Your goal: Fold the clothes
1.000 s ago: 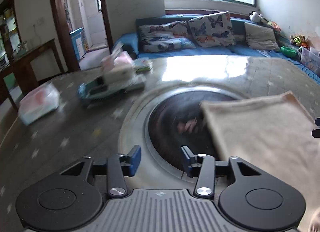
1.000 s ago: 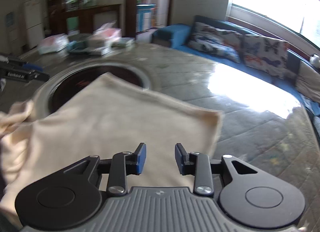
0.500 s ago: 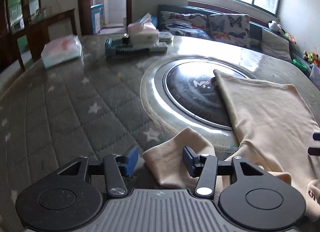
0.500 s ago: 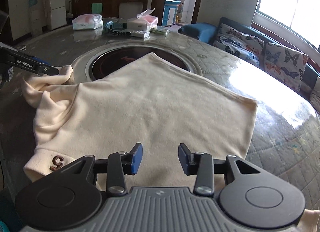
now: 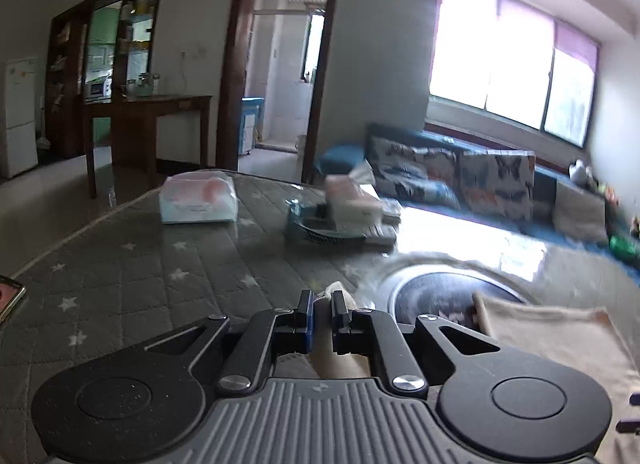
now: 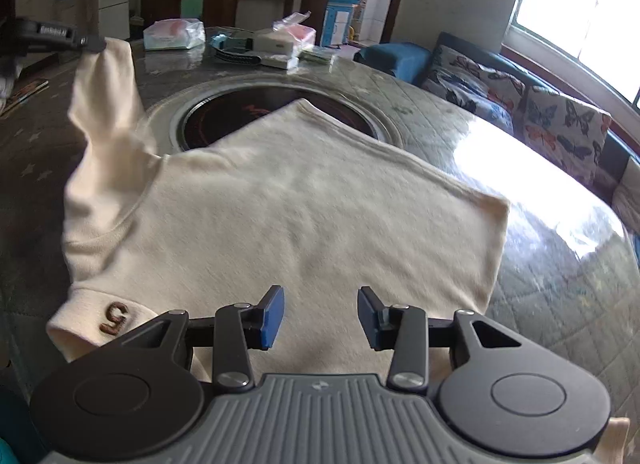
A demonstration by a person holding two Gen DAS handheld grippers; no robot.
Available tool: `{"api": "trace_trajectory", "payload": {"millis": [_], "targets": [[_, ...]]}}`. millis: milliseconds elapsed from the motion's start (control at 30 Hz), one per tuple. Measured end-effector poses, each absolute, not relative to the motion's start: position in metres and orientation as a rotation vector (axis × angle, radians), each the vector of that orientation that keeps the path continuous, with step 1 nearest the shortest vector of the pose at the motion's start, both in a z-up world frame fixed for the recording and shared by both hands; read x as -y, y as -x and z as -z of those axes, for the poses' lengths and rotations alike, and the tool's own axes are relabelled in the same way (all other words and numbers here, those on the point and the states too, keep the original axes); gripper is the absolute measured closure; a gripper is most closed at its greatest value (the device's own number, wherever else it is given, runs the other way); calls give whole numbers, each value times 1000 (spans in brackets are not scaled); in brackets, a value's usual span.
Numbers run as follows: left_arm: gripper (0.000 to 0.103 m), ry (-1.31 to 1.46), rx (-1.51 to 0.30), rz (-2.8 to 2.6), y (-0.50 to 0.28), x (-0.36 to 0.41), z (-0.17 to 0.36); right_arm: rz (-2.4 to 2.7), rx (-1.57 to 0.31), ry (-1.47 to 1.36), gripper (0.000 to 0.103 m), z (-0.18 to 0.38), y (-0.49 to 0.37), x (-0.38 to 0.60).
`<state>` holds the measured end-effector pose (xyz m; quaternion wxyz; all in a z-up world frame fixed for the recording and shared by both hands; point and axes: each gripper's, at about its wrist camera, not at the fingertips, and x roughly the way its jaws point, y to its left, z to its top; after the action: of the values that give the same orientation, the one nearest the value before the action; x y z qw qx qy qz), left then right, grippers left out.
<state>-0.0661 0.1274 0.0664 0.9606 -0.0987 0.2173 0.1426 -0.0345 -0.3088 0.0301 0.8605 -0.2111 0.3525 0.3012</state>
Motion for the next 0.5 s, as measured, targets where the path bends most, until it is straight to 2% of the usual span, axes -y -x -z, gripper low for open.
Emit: {"api": "trace_trajectory", "payload": {"millis": [300,500], "targets": [[94,256,-548,-354,68,-151,-34,-812,-697,496,62,-41,44,250],[94,285,-503,-352,79,-155,-49,-925,-707,476,62,-35,42,208]]}}
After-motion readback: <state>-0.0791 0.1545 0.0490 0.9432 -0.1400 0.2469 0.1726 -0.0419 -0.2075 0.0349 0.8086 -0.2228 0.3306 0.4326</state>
